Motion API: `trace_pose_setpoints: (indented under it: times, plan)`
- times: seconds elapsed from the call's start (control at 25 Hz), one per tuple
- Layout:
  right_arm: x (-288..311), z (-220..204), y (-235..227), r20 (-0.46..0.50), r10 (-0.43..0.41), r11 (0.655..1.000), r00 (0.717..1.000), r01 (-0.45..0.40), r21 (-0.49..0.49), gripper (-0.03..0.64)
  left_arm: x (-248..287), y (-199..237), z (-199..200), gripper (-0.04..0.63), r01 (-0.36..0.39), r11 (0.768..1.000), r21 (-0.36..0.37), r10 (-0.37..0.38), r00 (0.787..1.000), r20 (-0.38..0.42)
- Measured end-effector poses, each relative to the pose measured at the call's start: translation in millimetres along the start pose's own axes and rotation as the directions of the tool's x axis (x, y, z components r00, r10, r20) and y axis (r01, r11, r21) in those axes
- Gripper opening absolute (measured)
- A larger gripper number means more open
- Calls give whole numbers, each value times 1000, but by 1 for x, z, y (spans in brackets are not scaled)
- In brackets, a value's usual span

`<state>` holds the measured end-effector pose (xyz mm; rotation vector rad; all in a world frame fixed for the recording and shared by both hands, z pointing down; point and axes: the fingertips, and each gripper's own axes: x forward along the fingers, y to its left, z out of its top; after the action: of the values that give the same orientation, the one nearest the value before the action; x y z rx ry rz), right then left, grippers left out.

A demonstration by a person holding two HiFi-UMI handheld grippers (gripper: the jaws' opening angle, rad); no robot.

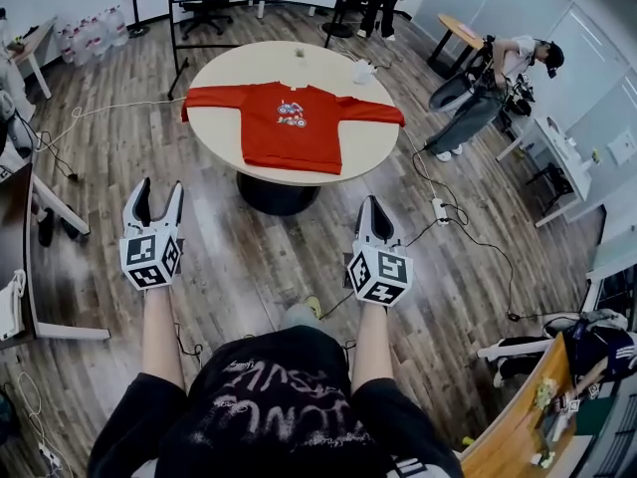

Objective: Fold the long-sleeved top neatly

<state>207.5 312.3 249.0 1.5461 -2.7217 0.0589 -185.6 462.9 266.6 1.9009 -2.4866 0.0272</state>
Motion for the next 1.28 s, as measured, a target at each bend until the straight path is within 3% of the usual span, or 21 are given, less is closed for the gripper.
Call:
trace_pose_setpoints:
  times: [0.6,1.28]
  plan:
    - [95,-31,-2,-30,16,998,999,-15,53,5,80,24,-28,275,-12,1000,15,13,998,-56]
    - [335,-48,-57,-97,103,992,990,-96,77,5,288,32,-49,273,-90,996,22,92,986,-141]
